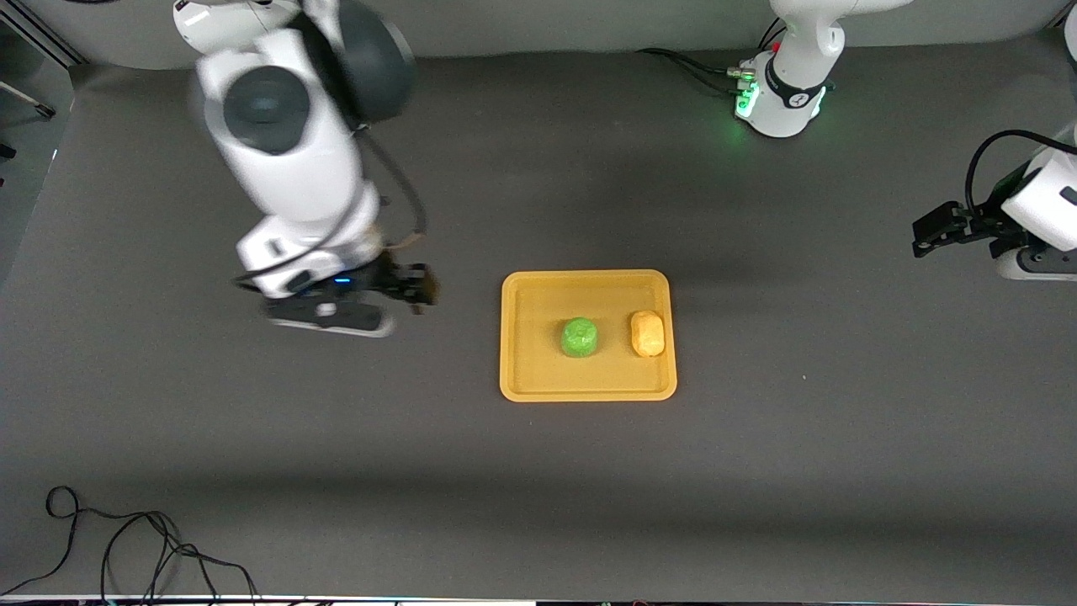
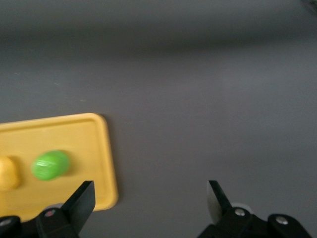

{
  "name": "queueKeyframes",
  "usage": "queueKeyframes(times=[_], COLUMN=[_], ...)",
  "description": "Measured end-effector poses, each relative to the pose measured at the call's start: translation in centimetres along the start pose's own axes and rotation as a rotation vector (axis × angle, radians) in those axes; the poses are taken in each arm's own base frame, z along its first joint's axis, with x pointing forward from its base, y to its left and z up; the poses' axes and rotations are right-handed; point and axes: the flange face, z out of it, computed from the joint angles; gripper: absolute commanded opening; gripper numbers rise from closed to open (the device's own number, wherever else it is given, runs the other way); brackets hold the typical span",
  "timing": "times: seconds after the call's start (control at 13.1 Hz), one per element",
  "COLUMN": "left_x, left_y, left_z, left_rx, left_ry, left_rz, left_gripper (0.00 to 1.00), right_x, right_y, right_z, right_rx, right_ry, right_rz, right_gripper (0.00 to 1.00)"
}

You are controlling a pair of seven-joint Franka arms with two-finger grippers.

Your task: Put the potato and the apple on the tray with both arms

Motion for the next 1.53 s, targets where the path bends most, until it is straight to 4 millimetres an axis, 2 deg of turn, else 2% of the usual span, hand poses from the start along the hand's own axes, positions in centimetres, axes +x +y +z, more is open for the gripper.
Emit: queueKeyframes(times=[0.15,0.38,0.46,0.61,0.76,1.53], left_x=[0.7,1.1,1.1,1.1,1.1,1.0], left_y=[-0.1,-0.2,-0.2,-0.2,-0.2,-0.2], left_z=[-0.2,0.0,0.1,0.1,0.1,0.2], left_rx=[-0.004,-0.006,-0.006,-0.006,-0.006,-0.007], left_ry=[-0.018,-0.029,-0.03,-0.033,-0.035,-0.043], left_rz=[-0.001,0.0,0.0,0.0,0.0,0.0], left_gripper=[0.99,0.99,0.99,0.99,0.99,0.99], right_x=[0.7,1.1,1.2,1.1,0.9,0.3], right_y=[8.2,19.5,22.8,27.6,29.7,30.2], right_z=[-1.2,-1.3,-1.1,-1.3,-1.7,-2.6], right_rx=[0.01,0.027,0.03,0.035,0.035,0.035], right_ry=[-0.017,-0.043,-0.049,-0.049,-0.048,-0.048], right_rz=[-0.05,-0.112,-0.113,-0.11,-0.103,-0.095], right_gripper=[1.0,1.0,1.0,1.0,1.0,1.0])
